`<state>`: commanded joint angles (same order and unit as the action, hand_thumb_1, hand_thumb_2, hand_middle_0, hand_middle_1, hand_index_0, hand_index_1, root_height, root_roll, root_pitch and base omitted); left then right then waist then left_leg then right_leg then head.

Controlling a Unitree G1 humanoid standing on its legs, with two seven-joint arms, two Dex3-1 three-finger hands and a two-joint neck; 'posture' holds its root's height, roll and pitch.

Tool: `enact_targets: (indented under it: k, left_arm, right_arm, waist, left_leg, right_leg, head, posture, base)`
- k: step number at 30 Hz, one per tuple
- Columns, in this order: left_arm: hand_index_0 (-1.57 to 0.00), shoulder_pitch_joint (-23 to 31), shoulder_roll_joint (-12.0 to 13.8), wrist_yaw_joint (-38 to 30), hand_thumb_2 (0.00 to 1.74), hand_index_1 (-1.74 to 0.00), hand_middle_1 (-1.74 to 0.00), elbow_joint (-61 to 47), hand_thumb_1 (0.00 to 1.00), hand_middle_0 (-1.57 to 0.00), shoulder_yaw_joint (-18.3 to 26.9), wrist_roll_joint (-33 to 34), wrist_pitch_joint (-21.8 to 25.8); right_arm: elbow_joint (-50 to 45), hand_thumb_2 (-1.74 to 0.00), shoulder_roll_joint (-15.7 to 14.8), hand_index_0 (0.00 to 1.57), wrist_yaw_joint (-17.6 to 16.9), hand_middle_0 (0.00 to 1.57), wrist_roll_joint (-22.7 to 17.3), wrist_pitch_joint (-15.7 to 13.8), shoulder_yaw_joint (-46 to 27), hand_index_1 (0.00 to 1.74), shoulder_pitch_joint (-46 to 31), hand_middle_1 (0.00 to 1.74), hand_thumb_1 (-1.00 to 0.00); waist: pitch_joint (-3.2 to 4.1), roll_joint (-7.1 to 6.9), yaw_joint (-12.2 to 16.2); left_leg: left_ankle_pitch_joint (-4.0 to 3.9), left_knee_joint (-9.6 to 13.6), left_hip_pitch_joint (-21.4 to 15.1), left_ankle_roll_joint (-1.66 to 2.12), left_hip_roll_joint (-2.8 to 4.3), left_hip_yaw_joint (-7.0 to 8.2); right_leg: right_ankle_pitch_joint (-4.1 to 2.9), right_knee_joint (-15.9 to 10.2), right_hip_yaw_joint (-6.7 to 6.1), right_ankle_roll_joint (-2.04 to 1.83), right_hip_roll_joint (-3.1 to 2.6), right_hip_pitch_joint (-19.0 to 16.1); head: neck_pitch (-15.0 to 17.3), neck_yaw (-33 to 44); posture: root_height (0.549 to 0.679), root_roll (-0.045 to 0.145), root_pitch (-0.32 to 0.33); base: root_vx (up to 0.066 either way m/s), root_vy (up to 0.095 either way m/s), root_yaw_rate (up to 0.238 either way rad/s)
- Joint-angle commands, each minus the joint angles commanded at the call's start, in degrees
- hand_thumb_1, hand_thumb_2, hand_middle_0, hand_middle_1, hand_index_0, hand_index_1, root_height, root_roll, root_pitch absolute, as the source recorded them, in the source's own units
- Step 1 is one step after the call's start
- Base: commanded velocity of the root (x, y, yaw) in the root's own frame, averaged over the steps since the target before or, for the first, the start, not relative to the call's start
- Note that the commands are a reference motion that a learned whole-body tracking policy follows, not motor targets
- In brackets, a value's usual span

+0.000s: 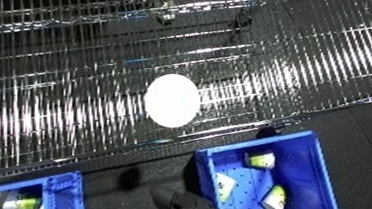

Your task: Pick up the object and place it into the box

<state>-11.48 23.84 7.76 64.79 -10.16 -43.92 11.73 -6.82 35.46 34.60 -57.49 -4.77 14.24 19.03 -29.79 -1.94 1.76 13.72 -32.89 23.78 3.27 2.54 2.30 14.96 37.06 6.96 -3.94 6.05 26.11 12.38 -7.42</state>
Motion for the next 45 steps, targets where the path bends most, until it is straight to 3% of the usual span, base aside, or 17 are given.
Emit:
enact_targets:
  k: [4, 10, 16, 24, 33, 38, 45]
  left_arm:
    - [0.0, 0.23, -0.29, 0.14, 0.0, 0.0, 0.0, 0.11, 0.0, 0.0, 0.58, 0.39, -0.01]
    - [0.0, 0.17, -1.2, -0.42, 0.0, 0.0, 0.0, -0.32, 0.0, 0.0, 1.28, 0.5, -0.6]
    - [0.0, 0.79, -2.16, -1.38, 0.0, 0.0, 0.0, -1.35, 0.0, 0.0, 1.42, 0.88, -1.39]
    - [0.0, 1.39, -2.38, -2.44, 0.0, 0.0, 0.0, -3.41, 0.0, 0.0, -0.21, 2.03, -2.21]
    - [0.0, 0.44, -2.64, -2.78, 0.0, 0.0, 0.0, -4.19, 0.0, 0.0, -3.47, 1.84, -2.42]
    - [0.0, 0.15, -2.73, -2.74, 0.0, 0.0, 0.0, -4.34, 0.0, 0.0, -4.86, 1.39, -2.68]
    - [0.0, -0.44, -2.85, -2.6, 0.0, 0.0, 0.0, -4.74, 0.0, 0.0, -6.26, 0.87, -3.0]
  right_arm:
    - [-2.1, 0.0, -0.78, 0.0, -3.14, 0.0, 0.55, -5.51, -3.47, 0.0, 0.8, 0.0, 0.0]
    - [-1.3, 0.0, -2.68, 0.0, -13.68, 0.0, 6.44, -15.36, -8.92, 0.0, 2.67, 0.0, 0.0]
    - [2.92, 0.0, -2.72, 0.0, -21.26, 0.0, 12.47, -19.23, -11.56, 0.0, 5.33, 0.0, 0.0]
    - [11.84, 0.0, 1.15, 0.0, -33.14, 0.0, 21.57, -18.96, -7.49, 0.0, 12.02, 0.0, 0.0]
    - [24.37, 0.0, 4.73, 0.0, -44.81, 0.0, 27.39, -17.2, -0.85, 0.0, 21.19, 0.0, 0.0]
    - [29.99, 0.0, 5.05, 0.0, -46.32, 0.0, 27.25, -16.06, 2.38, 0.0, 24.53, 0.0, 0.0]
    - [37.55, 0.0, 4.52, 0.0, -44.07, 0.0, 24.5, -14.94, 5.81, 0.0, 28.97, 0.0, 0.0]
  waist:
    - [0.0, 0.13, 0.23]
    - [0.0, 0.58, 0.32]
    - [0.0, 1.1, -0.33]
    - [0.0, 2.02, -2.21]
    - [0.0, 3.59, -4.33]
    - [0.0, 4.43, -4.99]
    - [0.0, 5.31, -5.72]
  left_leg:
    - [0.24, -0.07, -0.19, -0.12, 0.07, 0.24]
    - [0.64, -0.56, -0.12, -0.31, 0.01, 0.52]
    - [1.0, -1.25, 0.29, -0.65, -0.41, 0.37]
    - [1.19, -2.36, 1.36, -1.09, -1.43, -0.45]
    - [1.45, -3.38, 2.85, -1.45, -2.67, -1.36]
    - [1.43, -3.61, 3.69, -1.57, -3.09, -1.49]
    - [1.36, -3.73, 4.69, -1.56, -3.54, -1.42]
  right_leg:
    - [0.06, 0.11, 0.07, 0.08, 0.03, -0.08]
    - [0.23, 0.53, 0.13, 0.24, 0.23, -0.08]
    - [0.43, 1.12, 0.14, 0.53, 0.42, 0.18]
    - [0.61, 2.04, 0.36, 1.09, 0.72, 0.94]
    - [0.97, 3.38, 0.76, 1.65, 1.36, 2.15]
    - [1.06, 4.0, 0.81, 1.9, 1.57, 3.15]
    - [0.98, 4.34, 0.84, 2.09, 1.76, 4.32]
  head:
    - [0.08, 0.12]
    - [-0.08, -0.22]
    - [0.04, -1.63]
    - [0.24, -5.34]
    - [0.69, -9.21]
    - [0.47, -11.1]
    - [0.14, -13.03]
  posture:
    - [0.648, 0.045, 0.075]
    - [0.648, 0.048, 0.072]
    - [0.647, 0.05, 0.071]
    - [0.645, 0.054, 0.071]
    - [0.643, 0.059, 0.075]
    - [0.641, 0.062, 0.081]
    - [0.64, 0.065, 0.092]
  base:
    - [0.02, 0.013, -0.001]
    - [0.023, 0.016, 0.006]
    - [0.027, 0.008, 0.018]
    - [0.029, -0.005, 0.053]
    - [0.016, 0.001, 0.054]
    - [0.009, 0.015, 0.033]
    - [0.0, 0.022, 0.029]
